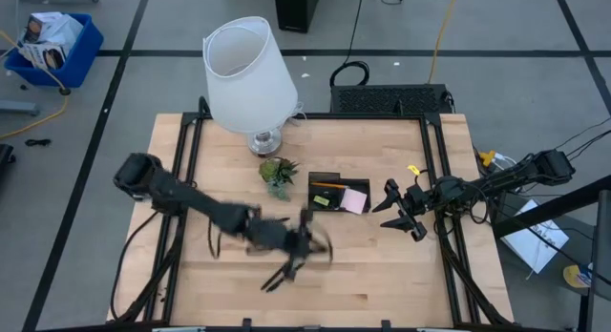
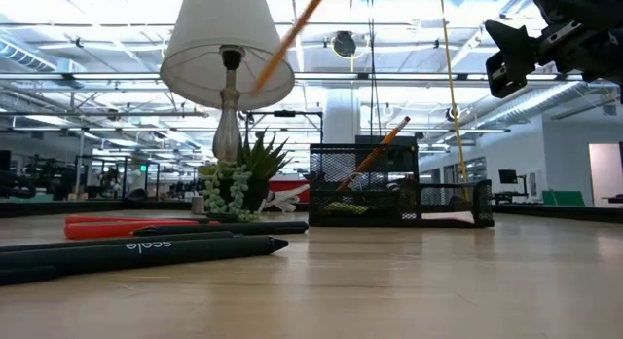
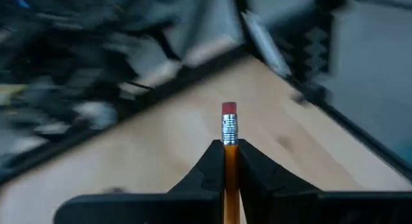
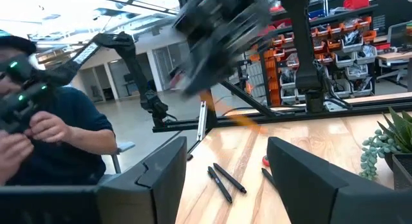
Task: Pick and place office supplies into organizer
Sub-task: Put the orange pencil into the desk organizer
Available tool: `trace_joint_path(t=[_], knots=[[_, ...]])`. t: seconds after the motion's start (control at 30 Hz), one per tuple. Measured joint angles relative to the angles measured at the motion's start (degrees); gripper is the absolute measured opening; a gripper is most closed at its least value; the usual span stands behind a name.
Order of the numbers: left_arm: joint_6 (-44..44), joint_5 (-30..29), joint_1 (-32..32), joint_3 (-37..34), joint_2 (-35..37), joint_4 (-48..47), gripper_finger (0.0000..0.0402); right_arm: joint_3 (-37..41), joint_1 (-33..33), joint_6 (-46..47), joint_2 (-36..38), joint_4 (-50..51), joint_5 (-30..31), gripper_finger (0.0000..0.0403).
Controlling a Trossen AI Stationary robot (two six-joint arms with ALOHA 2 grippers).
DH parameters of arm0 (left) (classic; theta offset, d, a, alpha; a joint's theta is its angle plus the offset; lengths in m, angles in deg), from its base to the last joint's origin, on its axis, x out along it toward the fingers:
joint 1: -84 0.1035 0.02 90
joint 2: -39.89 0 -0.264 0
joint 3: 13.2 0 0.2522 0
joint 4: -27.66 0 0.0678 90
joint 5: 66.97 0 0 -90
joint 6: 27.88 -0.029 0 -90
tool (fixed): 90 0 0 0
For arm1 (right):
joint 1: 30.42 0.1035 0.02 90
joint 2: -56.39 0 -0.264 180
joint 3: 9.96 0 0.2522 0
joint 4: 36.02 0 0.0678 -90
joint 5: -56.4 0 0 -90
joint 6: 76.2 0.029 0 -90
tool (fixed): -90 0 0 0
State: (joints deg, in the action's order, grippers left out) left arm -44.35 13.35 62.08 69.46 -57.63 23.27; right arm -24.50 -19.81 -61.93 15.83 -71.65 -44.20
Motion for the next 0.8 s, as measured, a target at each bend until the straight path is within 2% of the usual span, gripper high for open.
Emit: trace_joint_path(t=[0.07,0.2,0.37,0.53,0.67,0.8], knots=[[0.4,4.1,4.8,-2.6,2.5,8.2,0.0031,0.0,0.0,0.0,0.0,0.0,0.0,0.021],[5.5,16.2,15.6,-7.9,6.0,23.5,0.0047,0.0,0.0,0.0,0.0,0.3,0.0,0.0212],[11.4,25.3,24.4,-9.4,6.5,28.9,0.0021,0.0,0.0,0.0,-0.1,0.2,0.0,0.0208],[12.4,34.6,29.1,-10.6,6.6,29.5,0.0021,0.0,0.0,0.0,-0.1,0.2,0.0,0.0212],[10.8,42.9,29.6,-15.0,6.6,41.0,0.0037,0.0,0.0,0.0,-0.1,0.2,0.0,0.021],[13.2,45.2,29.6,-19.4,6.3,50.8,0.0036,0.0,0.0,0.0,-0.1,0.2,0.0,0.0209]])
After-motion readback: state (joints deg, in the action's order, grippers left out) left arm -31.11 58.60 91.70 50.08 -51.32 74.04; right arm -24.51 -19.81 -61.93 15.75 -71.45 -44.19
